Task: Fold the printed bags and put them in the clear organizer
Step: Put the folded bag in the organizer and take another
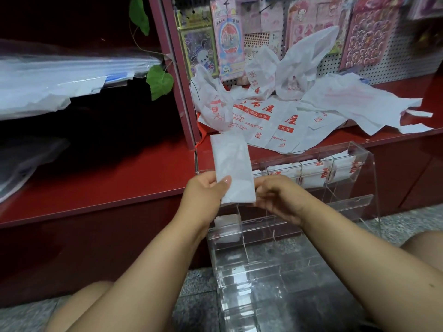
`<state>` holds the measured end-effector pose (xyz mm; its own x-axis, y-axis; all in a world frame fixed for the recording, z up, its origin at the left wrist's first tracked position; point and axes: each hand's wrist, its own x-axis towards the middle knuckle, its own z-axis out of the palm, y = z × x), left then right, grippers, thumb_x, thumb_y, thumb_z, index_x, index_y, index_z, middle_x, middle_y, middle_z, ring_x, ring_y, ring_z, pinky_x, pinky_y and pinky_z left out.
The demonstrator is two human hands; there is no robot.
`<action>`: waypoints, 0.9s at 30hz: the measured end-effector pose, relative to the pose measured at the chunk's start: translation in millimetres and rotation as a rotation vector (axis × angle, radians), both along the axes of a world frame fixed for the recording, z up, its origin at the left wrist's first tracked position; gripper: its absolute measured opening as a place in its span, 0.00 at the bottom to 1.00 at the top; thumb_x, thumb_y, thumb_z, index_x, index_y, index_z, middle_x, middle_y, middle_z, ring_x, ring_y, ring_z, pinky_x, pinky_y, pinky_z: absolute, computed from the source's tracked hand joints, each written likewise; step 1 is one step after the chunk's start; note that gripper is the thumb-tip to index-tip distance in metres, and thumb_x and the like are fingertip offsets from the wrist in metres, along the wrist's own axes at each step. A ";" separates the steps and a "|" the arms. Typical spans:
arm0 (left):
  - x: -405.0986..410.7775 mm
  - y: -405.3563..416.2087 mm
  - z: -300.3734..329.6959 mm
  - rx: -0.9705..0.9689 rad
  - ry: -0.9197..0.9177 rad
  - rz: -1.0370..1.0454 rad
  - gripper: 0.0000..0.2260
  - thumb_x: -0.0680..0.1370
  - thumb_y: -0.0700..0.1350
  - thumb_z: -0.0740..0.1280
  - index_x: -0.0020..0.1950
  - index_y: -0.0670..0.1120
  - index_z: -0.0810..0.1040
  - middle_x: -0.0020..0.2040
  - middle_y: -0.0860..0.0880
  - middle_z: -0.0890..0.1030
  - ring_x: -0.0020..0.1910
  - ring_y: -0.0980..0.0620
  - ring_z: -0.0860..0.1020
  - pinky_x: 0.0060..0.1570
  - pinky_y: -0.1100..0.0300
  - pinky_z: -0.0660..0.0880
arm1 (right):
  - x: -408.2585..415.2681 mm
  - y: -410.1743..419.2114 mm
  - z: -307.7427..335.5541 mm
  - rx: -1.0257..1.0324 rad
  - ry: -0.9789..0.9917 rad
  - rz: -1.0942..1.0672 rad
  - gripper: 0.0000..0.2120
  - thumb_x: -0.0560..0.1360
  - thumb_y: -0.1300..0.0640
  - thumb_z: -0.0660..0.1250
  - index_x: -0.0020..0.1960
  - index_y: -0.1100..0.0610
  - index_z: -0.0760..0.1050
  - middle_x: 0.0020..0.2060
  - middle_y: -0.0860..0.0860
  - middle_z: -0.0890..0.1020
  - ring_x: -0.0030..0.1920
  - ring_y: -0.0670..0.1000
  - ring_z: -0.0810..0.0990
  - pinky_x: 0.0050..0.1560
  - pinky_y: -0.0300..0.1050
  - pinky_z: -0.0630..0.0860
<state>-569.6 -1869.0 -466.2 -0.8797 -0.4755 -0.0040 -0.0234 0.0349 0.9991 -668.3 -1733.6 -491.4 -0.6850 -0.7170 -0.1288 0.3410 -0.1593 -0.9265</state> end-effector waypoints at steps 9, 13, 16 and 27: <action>-0.8 3.9 -5.2 -0.110 0.002 -0.056 0.08 0.81 0.38 0.64 0.56 0.45 0.80 0.47 0.50 0.86 0.45 0.53 0.85 0.48 0.59 0.80 | 10.0 -3.3 2.3 -0.031 0.209 -0.159 0.11 0.73 0.70 0.67 0.55 0.63 0.78 0.37 0.51 0.85 0.35 0.46 0.83 0.35 0.35 0.76; -5.0 -3.1 -6.9 -0.154 -0.089 0.123 0.19 0.74 0.49 0.73 0.61 0.44 0.76 0.42 0.51 0.82 0.37 0.56 0.80 0.45 0.56 0.80 | 7.2 -2.0 3.1 -0.036 0.330 -0.250 0.24 0.71 0.72 0.69 0.64 0.56 0.72 0.33 0.49 0.82 0.35 0.46 0.80 0.39 0.39 0.77; -2.1 -11.3 2.8 -0.014 -0.263 0.017 0.17 0.73 0.53 0.73 0.49 0.40 0.77 0.32 0.47 0.78 0.23 0.56 0.69 0.26 0.62 0.70 | 5.0 0.0 4.4 0.007 0.455 -0.259 0.26 0.70 0.71 0.70 0.62 0.49 0.71 0.30 0.45 0.80 0.34 0.45 0.77 0.43 0.40 0.75; -0.1 -6.8 14.2 0.369 -0.146 -0.026 0.06 0.79 0.43 0.68 0.43 0.43 0.75 0.26 0.50 0.78 0.19 0.61 0.70 0.16 0.70 0.62 | 13.7 0.3 2.2 0.273 0.741 -0.259 0.26 0.68 0.60 0.76 0.62 0.47 0.72 0.34 0.48 0.79 0.34 0.40 0.76 0.41 0.35 0.73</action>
